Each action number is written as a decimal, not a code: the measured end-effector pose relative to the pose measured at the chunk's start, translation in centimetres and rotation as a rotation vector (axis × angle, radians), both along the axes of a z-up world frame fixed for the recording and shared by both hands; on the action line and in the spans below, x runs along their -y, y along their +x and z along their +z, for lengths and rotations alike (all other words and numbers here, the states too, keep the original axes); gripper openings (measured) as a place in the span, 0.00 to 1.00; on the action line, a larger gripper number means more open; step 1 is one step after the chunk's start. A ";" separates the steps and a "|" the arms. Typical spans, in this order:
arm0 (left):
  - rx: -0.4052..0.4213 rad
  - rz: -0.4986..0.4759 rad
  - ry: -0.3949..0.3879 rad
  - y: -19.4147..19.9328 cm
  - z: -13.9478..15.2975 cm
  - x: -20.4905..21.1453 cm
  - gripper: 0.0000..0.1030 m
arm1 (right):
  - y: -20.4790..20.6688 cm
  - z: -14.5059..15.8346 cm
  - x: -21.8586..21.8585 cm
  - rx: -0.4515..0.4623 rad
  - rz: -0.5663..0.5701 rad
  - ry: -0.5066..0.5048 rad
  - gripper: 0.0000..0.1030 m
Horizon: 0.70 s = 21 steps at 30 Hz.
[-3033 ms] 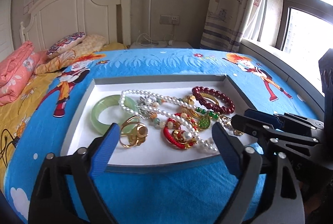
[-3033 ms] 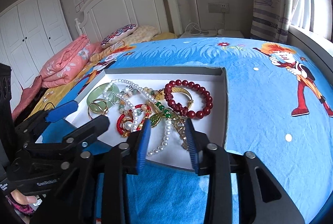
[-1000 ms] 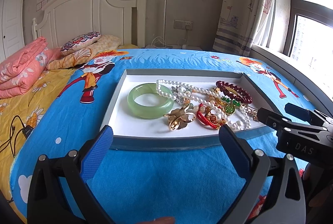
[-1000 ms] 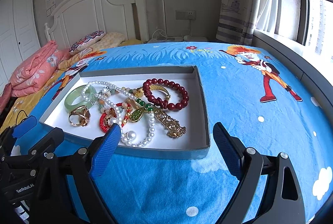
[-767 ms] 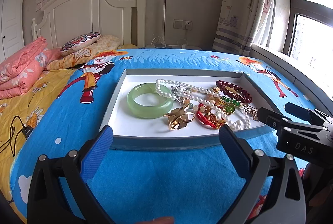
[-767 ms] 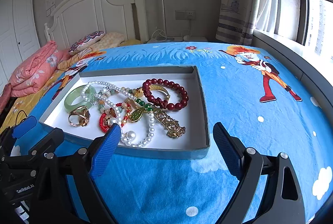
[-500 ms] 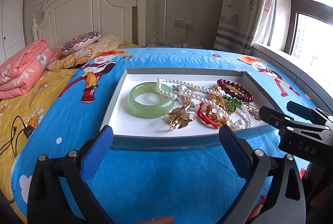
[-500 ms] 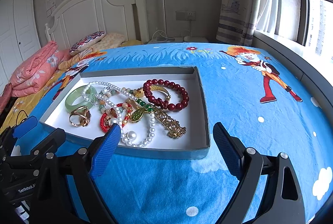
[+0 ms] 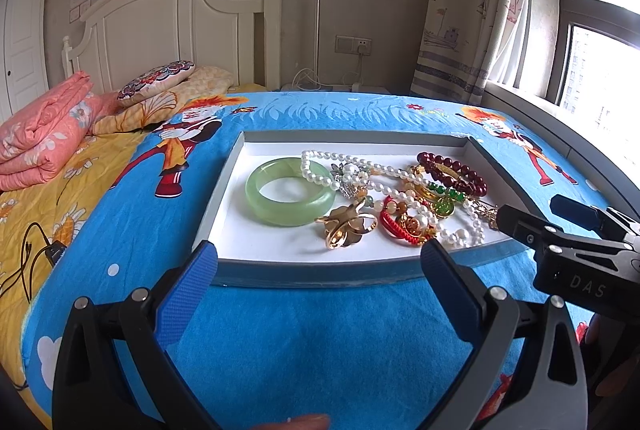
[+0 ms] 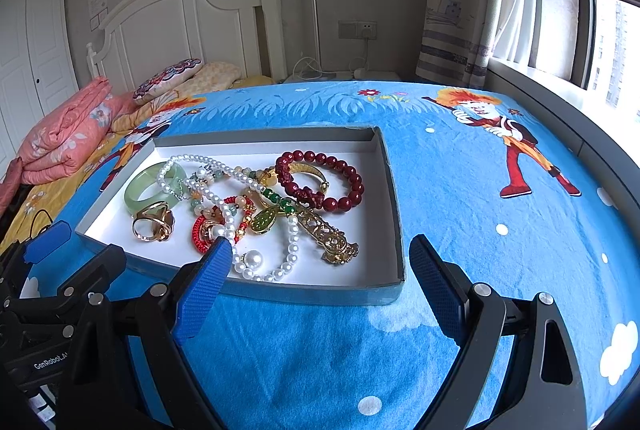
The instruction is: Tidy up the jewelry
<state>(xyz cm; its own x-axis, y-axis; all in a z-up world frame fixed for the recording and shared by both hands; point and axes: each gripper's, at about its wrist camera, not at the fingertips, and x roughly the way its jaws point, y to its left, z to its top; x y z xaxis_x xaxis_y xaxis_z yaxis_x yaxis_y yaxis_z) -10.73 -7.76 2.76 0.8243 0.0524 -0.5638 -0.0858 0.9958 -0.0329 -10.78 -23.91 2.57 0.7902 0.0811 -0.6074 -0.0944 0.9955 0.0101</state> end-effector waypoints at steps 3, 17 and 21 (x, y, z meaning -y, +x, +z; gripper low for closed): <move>0.000 0.000 0.000 0.0 0.0 0.0 0.98 | 0.0 0.0 0.0 0.000 0.000 -0.001 0.84; -0.024 0.018 0.052 0.2 -0.1 0.2 0.98 | 0.0 -0.1 -0.1 -0.003 0.003 -0.001 0.84; -0.050 0.040 0.116 0.3 -0.3 0.3 0.98 | -0.1 -0.2 -0.2 -0.004 0.007 0.002 0.84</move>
